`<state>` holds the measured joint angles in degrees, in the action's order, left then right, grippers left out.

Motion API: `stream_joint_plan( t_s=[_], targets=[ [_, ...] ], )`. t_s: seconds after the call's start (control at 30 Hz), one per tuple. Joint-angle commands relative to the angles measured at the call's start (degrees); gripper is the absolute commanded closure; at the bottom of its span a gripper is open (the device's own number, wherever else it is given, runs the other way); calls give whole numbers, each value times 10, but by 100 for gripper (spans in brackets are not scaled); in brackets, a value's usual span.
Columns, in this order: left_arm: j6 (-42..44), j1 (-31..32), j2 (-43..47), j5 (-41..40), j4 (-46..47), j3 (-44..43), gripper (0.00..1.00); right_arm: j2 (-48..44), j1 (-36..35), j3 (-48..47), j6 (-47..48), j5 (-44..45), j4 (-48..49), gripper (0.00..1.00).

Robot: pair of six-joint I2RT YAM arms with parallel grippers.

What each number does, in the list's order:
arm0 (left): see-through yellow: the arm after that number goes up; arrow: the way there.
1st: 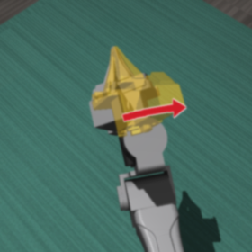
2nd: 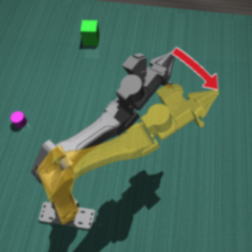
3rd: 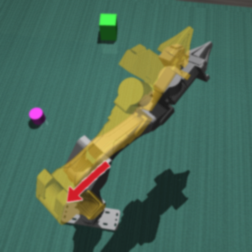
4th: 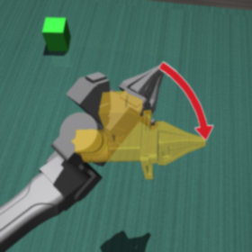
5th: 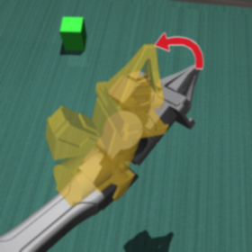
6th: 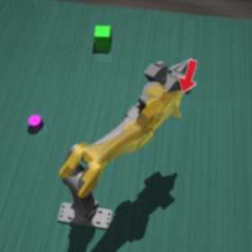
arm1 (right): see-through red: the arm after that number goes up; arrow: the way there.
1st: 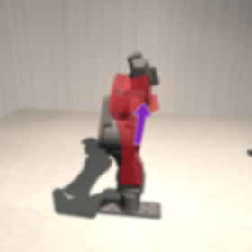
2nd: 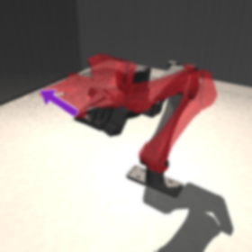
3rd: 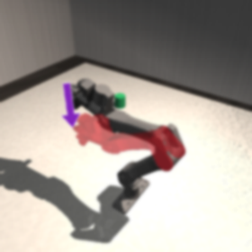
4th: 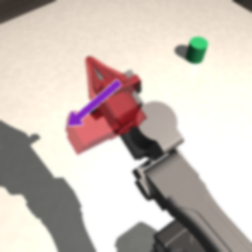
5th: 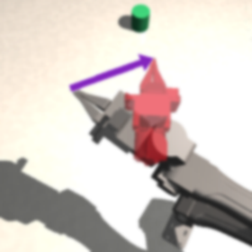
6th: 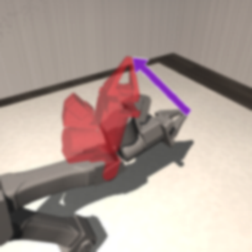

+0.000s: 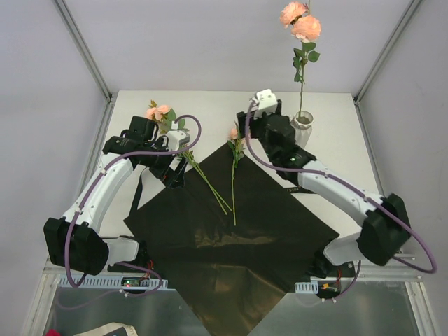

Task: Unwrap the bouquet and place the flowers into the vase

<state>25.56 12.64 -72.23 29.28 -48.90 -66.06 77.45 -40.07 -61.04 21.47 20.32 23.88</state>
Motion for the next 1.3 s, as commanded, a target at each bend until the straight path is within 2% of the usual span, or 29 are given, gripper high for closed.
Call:
stream_joint_plan(
  t_s=[0.0, 0.13, 0.4, 0.63, 0.77, 0.87, 0.97, 1.0, 1.07, 1.1, 1.17, 1.2, 1.27],
  targets=[
    [5, -4, 19, -19, -1, 7, 1, 107, -25, -97, -77, 57, -172, 11],
    [-3, -4, 24, -26, 9, 15, 1, 199, -29, -167, -157, 43, -256, 8],
    [-8, -4, 24, -42, 9, 16, 1, 348, -27, -264, -208, 23, -374, 10],
    [-1, -5, 26, -53, 9, 28, 1, 423, -7, -317, -253, 15, -439, 18],
    [1, -4, 35, -57, 8, 34, 1, 436, -4, -318, -262, 5, -436, 21],
    [-2, -4, 43, -72, 9, 43, 1, 448, 0, -322, -269, -5, -438, 29],
    [-11, -8, 55, -93, 8, 56, 1, 454, 3, -324, -277, -15, -437, 42],
    [-12, -10, 60, -99, 8, 59, 1, 455, 3, -325, -277, -16, -435, 52],
    [-14, -24, 62, -116, 9, 70, 1, 452, 5, -325, -281, -16, -433, 64],
    [-12, -31, 63, -117, 10, 73, 1, 448, 5, -324, -282, -15, -432, 78],
    [-6, -56, 61, -113, 13, 80, 1, 434, 5, -320, -283, -12, -428, 88],
    [-5, -67, 55, -116, 14, 81, 1, 428, 6, -319, -282, -11, -426, 97],
    [0, -90, 46, -106, 17, 80, 1, 395, 8, -311, -282, -8, -420, 99]
  ],
)
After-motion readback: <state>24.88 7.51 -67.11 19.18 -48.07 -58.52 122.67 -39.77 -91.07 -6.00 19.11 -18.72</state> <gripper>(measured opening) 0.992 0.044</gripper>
